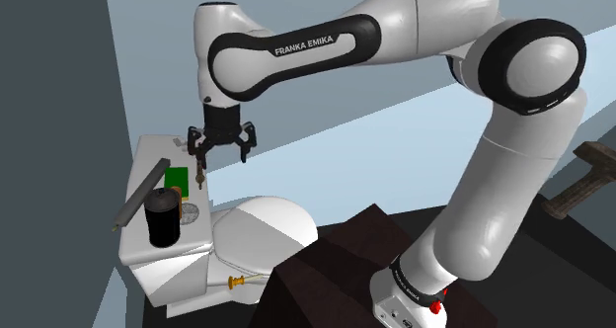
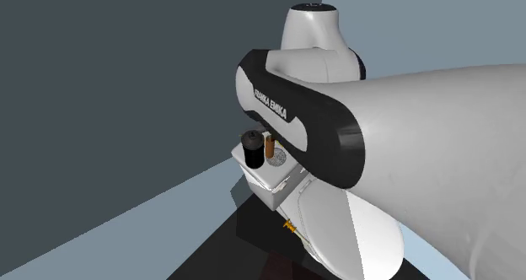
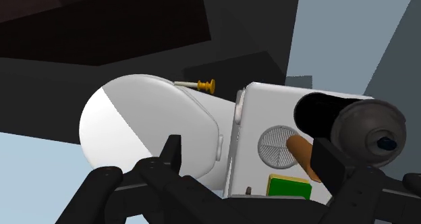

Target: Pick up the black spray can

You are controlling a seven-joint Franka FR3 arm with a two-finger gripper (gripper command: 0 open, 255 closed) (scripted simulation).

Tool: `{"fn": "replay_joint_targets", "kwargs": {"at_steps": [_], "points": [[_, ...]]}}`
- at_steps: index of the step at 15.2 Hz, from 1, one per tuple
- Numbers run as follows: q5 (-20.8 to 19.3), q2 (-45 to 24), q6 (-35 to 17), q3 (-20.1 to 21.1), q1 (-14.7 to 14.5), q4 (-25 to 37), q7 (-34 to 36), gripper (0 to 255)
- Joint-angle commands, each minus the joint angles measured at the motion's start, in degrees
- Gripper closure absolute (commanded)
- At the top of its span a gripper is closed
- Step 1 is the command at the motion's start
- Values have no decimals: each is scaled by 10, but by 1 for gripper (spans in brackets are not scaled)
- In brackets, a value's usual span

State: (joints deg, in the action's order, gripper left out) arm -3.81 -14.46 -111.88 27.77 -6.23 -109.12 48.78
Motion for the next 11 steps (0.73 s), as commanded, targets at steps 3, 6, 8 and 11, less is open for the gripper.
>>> {"fn": "replay_joint_targets", "kwargs": {"at_steps": [3, 6, 8, 11], "points": [[-26, -97, 2, -4, -33, 82, 44, 0], [-41, -171, 13, -12, -61, 157, 69, 0], [-49, -221, 24, -18, -81, 214, 82, 0], [-58, -301, 48, -28, -114, 312, 97, 0]]}}
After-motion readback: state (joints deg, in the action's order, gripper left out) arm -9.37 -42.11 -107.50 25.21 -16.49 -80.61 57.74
